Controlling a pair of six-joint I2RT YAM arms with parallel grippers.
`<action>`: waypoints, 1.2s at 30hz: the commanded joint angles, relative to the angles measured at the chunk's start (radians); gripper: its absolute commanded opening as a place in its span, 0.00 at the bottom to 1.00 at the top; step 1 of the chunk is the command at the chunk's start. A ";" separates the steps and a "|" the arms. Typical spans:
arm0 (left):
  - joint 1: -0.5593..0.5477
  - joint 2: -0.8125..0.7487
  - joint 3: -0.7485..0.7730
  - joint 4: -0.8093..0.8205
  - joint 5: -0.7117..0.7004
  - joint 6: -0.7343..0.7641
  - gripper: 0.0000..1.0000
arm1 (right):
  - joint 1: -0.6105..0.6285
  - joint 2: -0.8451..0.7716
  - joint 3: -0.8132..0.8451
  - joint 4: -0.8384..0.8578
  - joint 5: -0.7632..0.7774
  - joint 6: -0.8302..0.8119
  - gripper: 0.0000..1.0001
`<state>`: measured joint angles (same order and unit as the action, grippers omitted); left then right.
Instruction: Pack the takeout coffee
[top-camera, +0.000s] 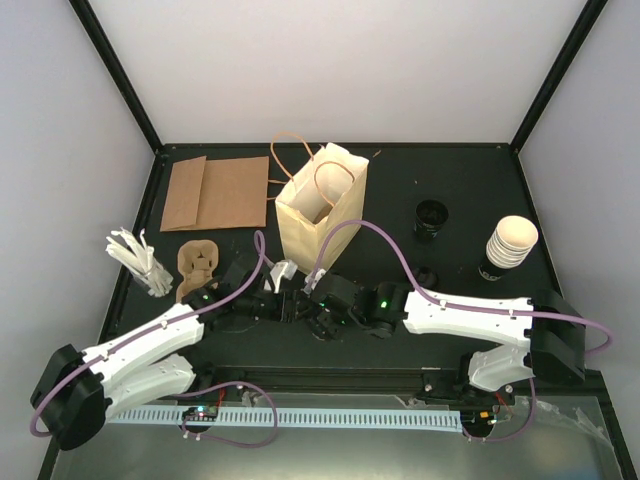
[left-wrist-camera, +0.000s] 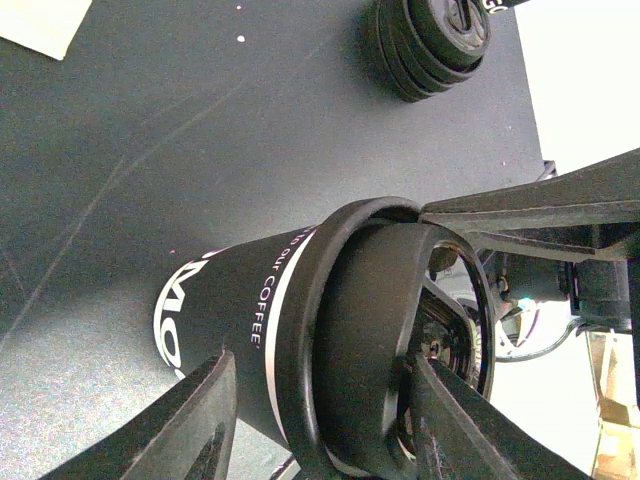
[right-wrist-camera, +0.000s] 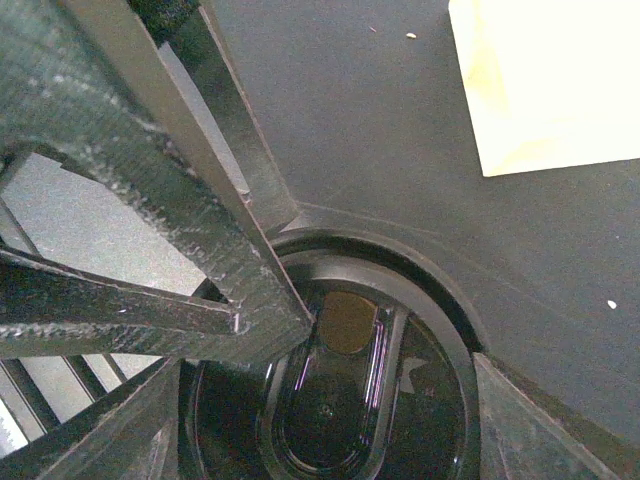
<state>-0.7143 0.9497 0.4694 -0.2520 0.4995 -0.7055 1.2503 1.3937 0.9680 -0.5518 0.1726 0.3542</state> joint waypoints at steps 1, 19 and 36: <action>-0.005 0.027 0.022 -0.025 -0.030 0.031 0.49 | 0.011 0.011 -0.025 -0.132 -0.003 0.028 0.67; -0.008 0.051 0.029 -0.032 -0.041 0.043 0.48 | 0.011 -0.016 0.059 -0.132 0.080 0.025 1.00; -0.010 0.009 0.098 -0.048 -0.003 0.031 0.53 | 0.007 -0.145 0.034 -0.164 0.083 0.056 1.00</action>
<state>-0.7216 0.9771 0.5083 -0.2817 0.4908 -0.6827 1.2552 1.2823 1.0191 -0.7067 0.2497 0.3851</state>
